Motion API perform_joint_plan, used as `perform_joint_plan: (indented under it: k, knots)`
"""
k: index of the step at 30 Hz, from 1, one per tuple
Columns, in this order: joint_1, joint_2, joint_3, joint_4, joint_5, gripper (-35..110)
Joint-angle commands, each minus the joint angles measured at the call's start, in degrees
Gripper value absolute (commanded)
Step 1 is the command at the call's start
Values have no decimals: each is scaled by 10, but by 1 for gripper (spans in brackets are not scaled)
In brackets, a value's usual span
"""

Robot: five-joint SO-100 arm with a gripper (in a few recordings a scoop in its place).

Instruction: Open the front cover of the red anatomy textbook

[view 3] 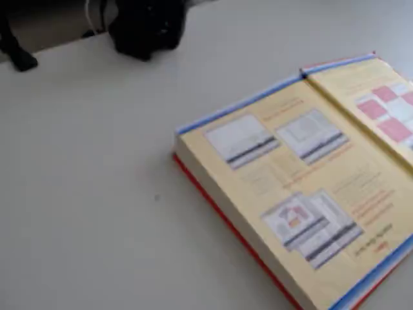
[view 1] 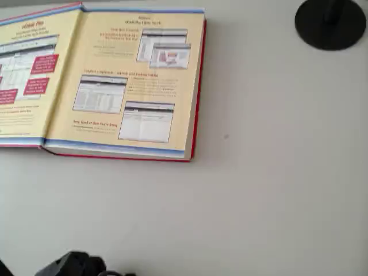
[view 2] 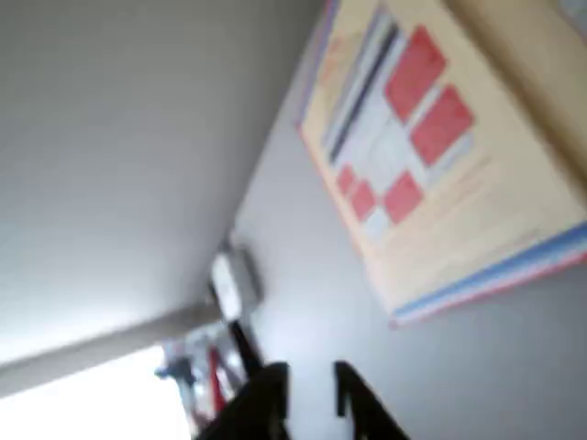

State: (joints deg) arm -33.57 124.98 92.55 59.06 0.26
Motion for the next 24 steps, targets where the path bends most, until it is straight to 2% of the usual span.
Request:
perform_joint_plan:
  k: [1,11,17,22,24]
  knots:
    - [109,85,66,-2,23,0]
    - [337,272,338,-18,16,0]
    - [360,455,561,-29,-23,0]
    - [358,635,685,49,-33,0]
    - [373,635,708,55,-36,0]
